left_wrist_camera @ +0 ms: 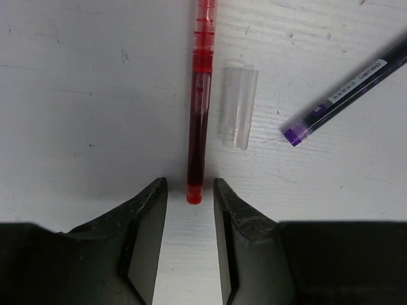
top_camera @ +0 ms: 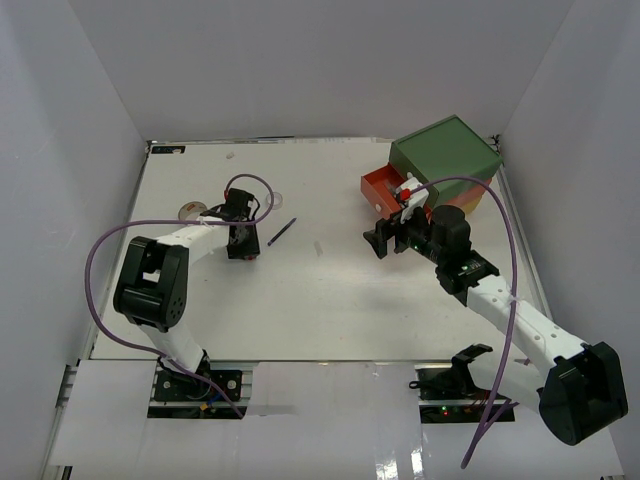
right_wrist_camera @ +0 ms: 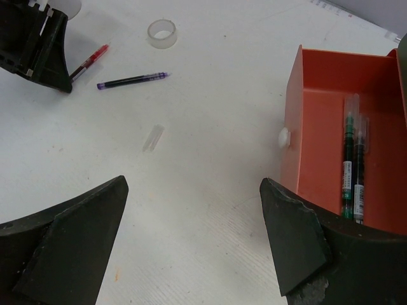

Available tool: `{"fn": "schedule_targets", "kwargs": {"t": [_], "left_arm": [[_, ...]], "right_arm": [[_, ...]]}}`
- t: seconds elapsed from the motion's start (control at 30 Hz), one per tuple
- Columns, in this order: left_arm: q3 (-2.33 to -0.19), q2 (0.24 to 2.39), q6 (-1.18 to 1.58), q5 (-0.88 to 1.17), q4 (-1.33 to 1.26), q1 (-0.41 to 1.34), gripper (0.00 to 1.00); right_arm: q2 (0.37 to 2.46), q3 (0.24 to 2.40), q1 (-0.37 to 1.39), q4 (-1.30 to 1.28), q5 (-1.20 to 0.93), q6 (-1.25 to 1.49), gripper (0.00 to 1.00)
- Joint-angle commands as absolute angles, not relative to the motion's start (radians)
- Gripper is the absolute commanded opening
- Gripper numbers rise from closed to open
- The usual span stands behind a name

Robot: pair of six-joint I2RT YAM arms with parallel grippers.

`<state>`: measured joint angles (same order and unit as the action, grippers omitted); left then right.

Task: Sort the stationery into containers
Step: Pick up the pen from the center of the board.

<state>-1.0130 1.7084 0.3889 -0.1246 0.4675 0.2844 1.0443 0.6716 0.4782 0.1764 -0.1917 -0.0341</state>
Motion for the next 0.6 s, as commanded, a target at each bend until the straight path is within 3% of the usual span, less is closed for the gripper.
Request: {"fn": "schedule_targets", "kwargs": {"t": [0.0,0.37,0.57], "left_arm": [[-1.035,1.713,0.382,-0.129,0.482,0.282,0.45],[-1.035,1.691,0.379,-0.135,0.485,0.282,0.17],[-1.029,1.609,0.367,-0.141,0.488,0.282,0.07]], "right_arm": [[1.026,0.666,0.479,0.221,-0.184,-0.048,0.91],[1.016,0.663,0.479,0.218,-0.181,-0.048,0.91],[1.009,0.666,0.479,0.215,-0.207,-0.041,0.91]]}}
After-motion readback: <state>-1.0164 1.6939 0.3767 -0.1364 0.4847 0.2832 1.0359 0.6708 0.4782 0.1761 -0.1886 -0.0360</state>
